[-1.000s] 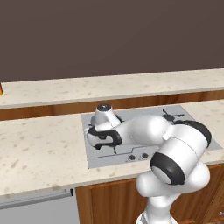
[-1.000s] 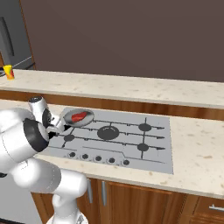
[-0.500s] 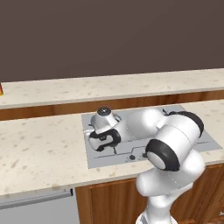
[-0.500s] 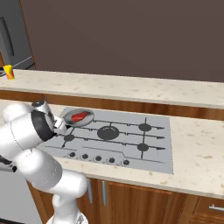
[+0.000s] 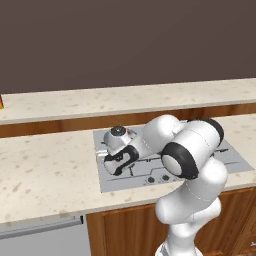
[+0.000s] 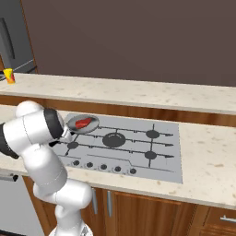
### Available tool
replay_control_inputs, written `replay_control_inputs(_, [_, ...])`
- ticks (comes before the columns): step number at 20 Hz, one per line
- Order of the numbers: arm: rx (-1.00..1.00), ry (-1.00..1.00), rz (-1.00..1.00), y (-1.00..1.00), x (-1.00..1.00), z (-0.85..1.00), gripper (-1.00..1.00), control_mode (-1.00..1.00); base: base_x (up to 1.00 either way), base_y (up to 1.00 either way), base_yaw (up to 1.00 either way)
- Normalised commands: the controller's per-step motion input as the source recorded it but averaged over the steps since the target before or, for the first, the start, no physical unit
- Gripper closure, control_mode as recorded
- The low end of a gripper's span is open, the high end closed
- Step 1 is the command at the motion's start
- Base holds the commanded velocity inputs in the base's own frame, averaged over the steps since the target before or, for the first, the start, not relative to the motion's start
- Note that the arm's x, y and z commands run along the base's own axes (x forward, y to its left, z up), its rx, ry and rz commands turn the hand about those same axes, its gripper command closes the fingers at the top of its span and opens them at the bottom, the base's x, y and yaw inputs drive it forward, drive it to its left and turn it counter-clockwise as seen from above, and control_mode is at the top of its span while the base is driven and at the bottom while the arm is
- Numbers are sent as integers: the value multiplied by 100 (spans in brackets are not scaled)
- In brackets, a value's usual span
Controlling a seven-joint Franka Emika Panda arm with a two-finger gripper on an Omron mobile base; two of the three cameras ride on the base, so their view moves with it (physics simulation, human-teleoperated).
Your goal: Pick up the pan with the steak in it and place it on the dining table. Then place the steak on the plate.
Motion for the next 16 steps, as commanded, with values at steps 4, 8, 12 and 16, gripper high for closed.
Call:
replay_control_inputs(4, [0,0,0,10,16,-17,-100,-100,0,0,0])
replay_control_inputs(8, [0,0,0,3,4,-3,100,-100,0,0,0])
replay_control_inputs(12, [0,0,-1,0,3,5,100,-100,0,0,0])
replay_control_inputs(16, [0,0,-7,0,6,23,100,-100,0,0,0])
